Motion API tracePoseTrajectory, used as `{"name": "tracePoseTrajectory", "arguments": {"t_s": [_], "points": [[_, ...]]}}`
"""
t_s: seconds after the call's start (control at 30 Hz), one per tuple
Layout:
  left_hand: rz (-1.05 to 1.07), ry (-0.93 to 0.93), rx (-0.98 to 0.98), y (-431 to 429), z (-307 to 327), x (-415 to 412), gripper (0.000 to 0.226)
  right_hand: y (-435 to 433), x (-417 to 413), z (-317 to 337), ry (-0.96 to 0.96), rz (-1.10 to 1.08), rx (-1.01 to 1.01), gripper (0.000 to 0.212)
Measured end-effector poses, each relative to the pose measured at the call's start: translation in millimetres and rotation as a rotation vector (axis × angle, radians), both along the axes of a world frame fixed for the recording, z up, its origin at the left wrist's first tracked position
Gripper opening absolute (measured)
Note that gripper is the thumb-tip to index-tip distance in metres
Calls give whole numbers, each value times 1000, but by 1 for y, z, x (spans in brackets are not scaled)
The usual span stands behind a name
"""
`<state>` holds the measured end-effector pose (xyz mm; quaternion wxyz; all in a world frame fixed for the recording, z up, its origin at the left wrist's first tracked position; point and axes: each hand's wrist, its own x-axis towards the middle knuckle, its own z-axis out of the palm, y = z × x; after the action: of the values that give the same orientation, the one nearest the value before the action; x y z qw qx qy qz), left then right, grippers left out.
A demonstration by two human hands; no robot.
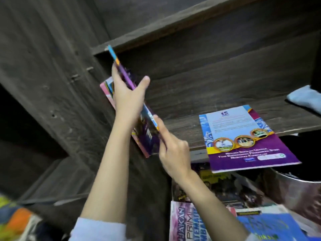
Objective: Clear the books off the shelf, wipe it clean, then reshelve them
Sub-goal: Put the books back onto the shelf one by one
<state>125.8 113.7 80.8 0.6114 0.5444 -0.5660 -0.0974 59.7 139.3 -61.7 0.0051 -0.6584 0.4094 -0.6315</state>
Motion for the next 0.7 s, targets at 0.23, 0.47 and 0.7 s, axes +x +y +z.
{"name": "tracePoseTrajectory", "arguments": {"t_s": [0.23, 0.47, 0.7], "points": [[224, -53, -50, 19, -26, 36, 73, -7, 34, -30, 107, 108, 83, 74], [175, -238, 17, 17, -49, 56, 77, -23, 48, -48, 163, 217, 371, 71], [208, -360, 13, 7, -54, 66, 80, -53, 57, -51, 147, 262, 466, 71]]}}
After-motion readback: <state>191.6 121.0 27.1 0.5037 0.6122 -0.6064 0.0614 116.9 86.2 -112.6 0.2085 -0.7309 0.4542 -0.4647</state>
